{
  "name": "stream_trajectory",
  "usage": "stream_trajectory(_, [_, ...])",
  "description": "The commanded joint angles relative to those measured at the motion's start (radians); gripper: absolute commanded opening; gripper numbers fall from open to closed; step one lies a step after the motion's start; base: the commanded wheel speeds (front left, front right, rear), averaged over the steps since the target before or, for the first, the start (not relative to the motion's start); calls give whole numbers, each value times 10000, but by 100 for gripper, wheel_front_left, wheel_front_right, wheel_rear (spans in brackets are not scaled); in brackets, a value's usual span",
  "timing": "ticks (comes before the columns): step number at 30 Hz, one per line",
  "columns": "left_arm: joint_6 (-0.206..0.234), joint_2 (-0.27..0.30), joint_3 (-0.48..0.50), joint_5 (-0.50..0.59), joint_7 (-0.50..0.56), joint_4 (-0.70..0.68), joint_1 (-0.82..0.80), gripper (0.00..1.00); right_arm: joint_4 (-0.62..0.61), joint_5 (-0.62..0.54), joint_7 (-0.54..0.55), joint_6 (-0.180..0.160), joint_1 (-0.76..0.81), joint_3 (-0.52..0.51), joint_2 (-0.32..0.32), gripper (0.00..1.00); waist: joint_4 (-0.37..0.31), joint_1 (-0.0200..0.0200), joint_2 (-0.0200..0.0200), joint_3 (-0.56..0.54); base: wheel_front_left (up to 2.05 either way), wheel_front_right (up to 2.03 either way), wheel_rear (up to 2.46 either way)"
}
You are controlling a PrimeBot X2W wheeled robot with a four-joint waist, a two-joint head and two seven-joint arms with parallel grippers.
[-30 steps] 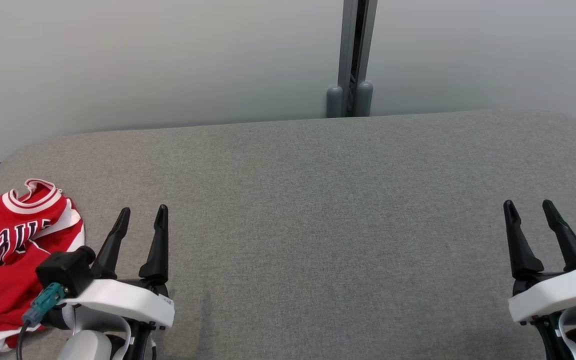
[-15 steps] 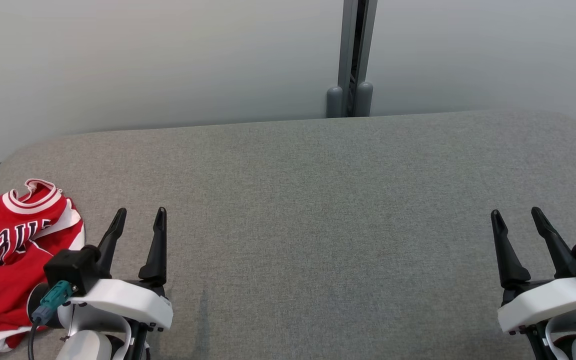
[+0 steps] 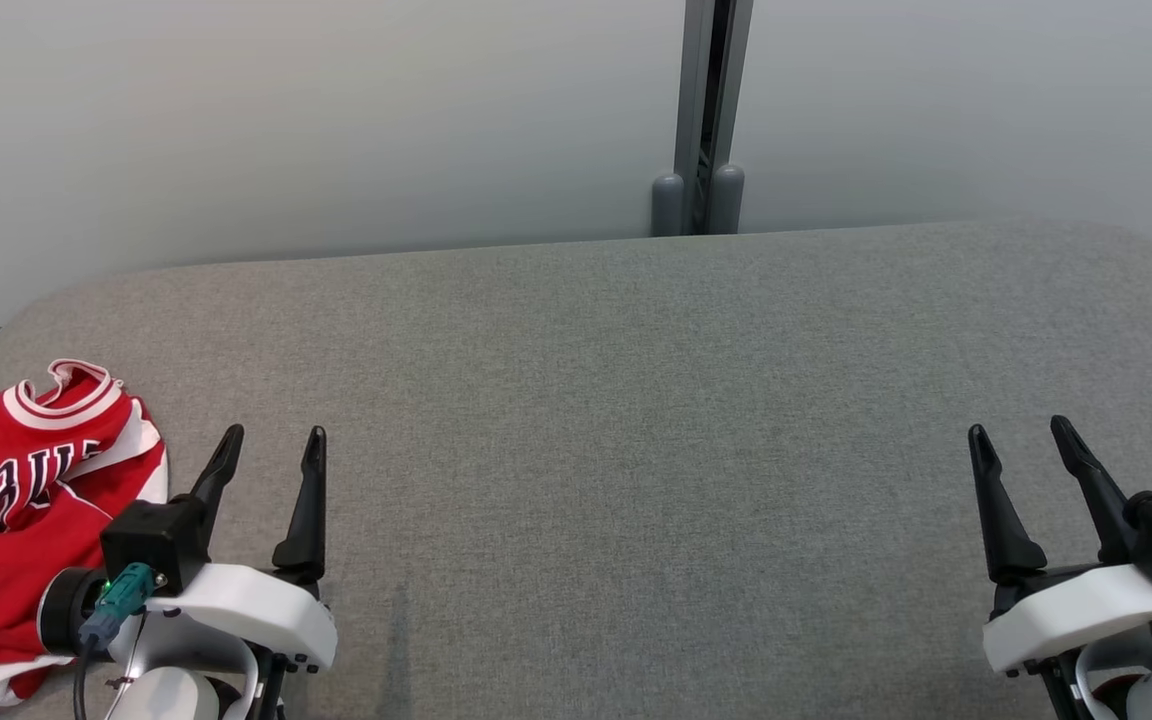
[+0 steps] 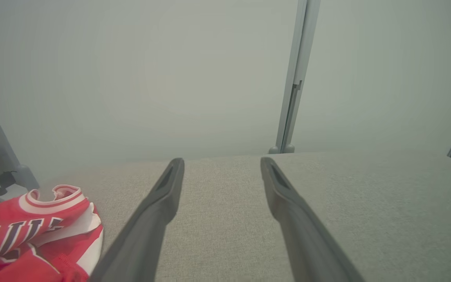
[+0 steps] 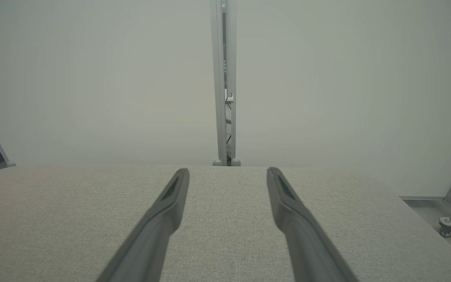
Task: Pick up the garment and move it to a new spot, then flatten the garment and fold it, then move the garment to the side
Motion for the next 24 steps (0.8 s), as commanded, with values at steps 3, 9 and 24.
stream_trajectory(3, [72, 64, 48, 254, 71, 26, 72, 100, -12, -232, -175, 17, 94, 10, -7, 100, -21, 0, 0, -12, 0, 0, 0])
stream_trajectory(9, [164, 47, 109, 431, 239, 32, 69, 100, -21, -113, -208, 16, 163, 13, 56, 100, -3, 0, 0, -20, 0, 0, 0])
stream_trajectory(24, [260, 182, 151, 428, 343, 113, -25, 100, 28, -107, -144, 16, 245, -68, 127, 100, -30, 0, 0, -18, 0, 0, 0])
